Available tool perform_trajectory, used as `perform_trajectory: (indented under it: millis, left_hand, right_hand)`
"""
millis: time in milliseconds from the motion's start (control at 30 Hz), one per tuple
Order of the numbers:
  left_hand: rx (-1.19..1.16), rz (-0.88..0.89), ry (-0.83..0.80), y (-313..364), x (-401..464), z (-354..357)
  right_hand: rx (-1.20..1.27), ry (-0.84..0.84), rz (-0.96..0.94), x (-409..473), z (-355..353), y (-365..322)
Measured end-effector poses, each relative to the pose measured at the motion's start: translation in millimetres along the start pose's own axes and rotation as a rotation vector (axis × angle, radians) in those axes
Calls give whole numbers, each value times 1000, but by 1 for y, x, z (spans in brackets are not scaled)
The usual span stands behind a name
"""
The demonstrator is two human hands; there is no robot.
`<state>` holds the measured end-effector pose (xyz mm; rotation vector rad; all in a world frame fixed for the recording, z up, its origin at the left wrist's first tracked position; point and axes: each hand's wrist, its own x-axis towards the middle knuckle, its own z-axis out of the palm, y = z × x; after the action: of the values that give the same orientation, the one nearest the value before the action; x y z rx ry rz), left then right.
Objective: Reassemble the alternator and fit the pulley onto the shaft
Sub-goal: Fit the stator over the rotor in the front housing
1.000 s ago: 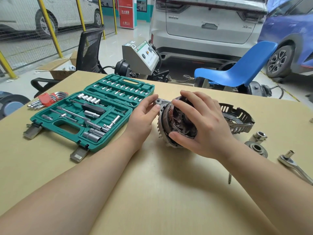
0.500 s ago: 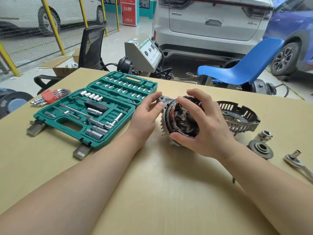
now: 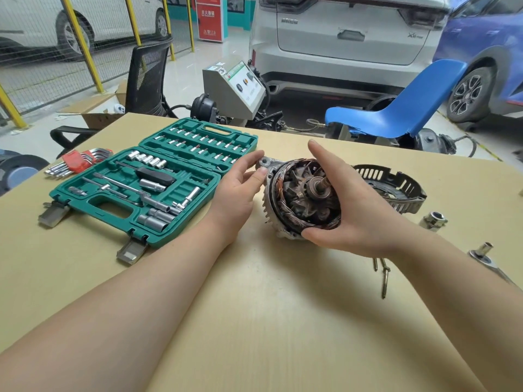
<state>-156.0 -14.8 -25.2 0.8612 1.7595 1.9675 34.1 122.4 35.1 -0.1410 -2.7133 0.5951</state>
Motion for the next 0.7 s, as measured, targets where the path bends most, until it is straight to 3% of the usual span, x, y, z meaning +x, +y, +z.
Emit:
perform_trajectory:
  millis: [100, 300, 400, 567, 700]
  left_hand:
    - [8, -2, 3, 1, 0, 1]
    - [-3, -15, 5, 2, 0, 1]
    - [4, -19, 0, 2, 1, 2]
    - [-16, -26, 1, 3, 1, 1]
    - [-44, -31, -4, 4, 1, 2]
  right_hand:
    - [-31, -28, 47, 2, -6, -5]
    - [-224, 177, 241, 2, 14, -27]
    - [-324, 194, 319, 1, 20, -32]
    - [-39, 45, 265, -6, 9, -28]
    - [-61, 138, 263, -8, 13, -27]
